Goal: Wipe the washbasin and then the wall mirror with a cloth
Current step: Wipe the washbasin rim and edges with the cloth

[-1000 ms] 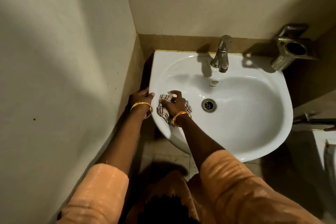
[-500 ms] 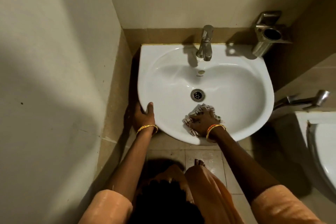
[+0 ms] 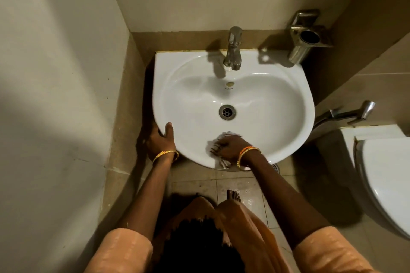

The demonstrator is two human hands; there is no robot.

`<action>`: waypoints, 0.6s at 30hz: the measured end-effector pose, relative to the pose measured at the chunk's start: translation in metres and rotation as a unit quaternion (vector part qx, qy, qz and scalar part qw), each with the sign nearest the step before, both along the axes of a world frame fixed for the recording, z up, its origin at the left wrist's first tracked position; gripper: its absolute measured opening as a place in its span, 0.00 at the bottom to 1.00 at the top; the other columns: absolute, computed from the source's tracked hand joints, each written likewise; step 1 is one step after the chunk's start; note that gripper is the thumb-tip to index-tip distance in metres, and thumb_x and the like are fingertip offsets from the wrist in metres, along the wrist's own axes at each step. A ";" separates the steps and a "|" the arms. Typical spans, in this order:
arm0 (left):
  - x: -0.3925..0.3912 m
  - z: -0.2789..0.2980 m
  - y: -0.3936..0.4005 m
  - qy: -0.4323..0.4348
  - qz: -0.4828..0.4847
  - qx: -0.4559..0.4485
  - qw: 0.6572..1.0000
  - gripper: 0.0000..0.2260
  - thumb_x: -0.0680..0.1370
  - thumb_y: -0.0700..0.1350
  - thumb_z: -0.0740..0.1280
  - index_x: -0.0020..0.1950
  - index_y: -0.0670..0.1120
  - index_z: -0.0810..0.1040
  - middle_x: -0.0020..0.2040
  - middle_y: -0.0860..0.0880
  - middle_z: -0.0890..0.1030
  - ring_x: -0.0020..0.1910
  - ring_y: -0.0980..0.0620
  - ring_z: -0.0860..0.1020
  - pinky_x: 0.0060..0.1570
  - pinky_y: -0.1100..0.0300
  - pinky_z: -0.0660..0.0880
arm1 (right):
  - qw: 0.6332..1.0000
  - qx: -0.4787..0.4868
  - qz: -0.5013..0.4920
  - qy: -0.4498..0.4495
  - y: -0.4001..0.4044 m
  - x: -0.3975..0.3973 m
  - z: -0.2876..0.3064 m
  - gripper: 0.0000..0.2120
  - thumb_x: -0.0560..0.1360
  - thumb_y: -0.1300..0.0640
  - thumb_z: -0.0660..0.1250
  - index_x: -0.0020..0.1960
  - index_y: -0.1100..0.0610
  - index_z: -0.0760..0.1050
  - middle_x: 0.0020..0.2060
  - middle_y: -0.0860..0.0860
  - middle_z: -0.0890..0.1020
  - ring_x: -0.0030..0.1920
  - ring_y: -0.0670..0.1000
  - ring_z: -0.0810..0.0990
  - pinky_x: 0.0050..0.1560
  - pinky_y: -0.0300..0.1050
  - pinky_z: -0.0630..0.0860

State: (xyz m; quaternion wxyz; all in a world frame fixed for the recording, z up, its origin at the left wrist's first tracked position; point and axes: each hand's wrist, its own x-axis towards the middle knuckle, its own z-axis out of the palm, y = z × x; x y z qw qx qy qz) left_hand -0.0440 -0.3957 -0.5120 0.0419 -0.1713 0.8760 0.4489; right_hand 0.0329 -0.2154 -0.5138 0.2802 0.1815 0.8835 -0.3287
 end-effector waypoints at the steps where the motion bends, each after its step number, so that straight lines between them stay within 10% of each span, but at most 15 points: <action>1: 0.000 0.000 0.001 -0.001 0.000 0.000 1.000 0.19 0.77 0.52 0.64 0.64 0.45 0.75 0.56 0.40 0.82 0.56 0.38 0.78 0.52 0.54 0.73 | 0.998 0.051 -0.005 -0.027 0.016 0.006 0.002 0.16 0.72 0.48 0.67 0.59 0.48 0.78 0.62 0.53 0.77 0.61 0.55 0.74 0.65 0.51 0.70; 6: 0.000 0.001 0.002 -0.020 -0.002 0.082 0.996 0.18 0.77 0.48 0.66 0.65 0.43 0.74 0.58 0.42 0.81 0.56 0.41 0.79 0.52 0.58 0.71 | 0.976 0.185 0.025 -0.113 0.037 0.009 0.005 0.28 0.68 0.38 0.59 0.67 0.44 0.71 0.69 0.53 0.71 0.68 0.59 0.69 0.69 0.57 0.64; 13: -0.006 -0.008 0.000 -0.037 0.004 0.151 0.988 0.18 0.75 0.44 0.68 0.64 0.42 0.75 0.57 0.40 0.81 0.54 0.41 0.80 0.55 0.53 0.76 | 1.000 0.006 -0.024 0.009 -0.049 -0.021 0.010 0.20 0.77 0.45 0.60 0.67 0.47 0.71 0.68 0.50 0.73 0.68 0.55 0.69 0.68 0.48 0.63; 18: -0.006 -0.006 -0.001 -0.041 0.005 0.115 0.993 0.19 0.75 0.46 0.68 0.65 0.44 0.75 0.58 0.42 0.82 0.55 0.41 0.80 0.56 0.53 0.75 | 0.984 0.138 0.059 -0.101 0.028 0.014 0.019 0.21 0.76 0.40 0.59 0.67 0.43 0.70 0.68 0.50 0.71 0.69 0.57 0.68 0.70 0.57 0.62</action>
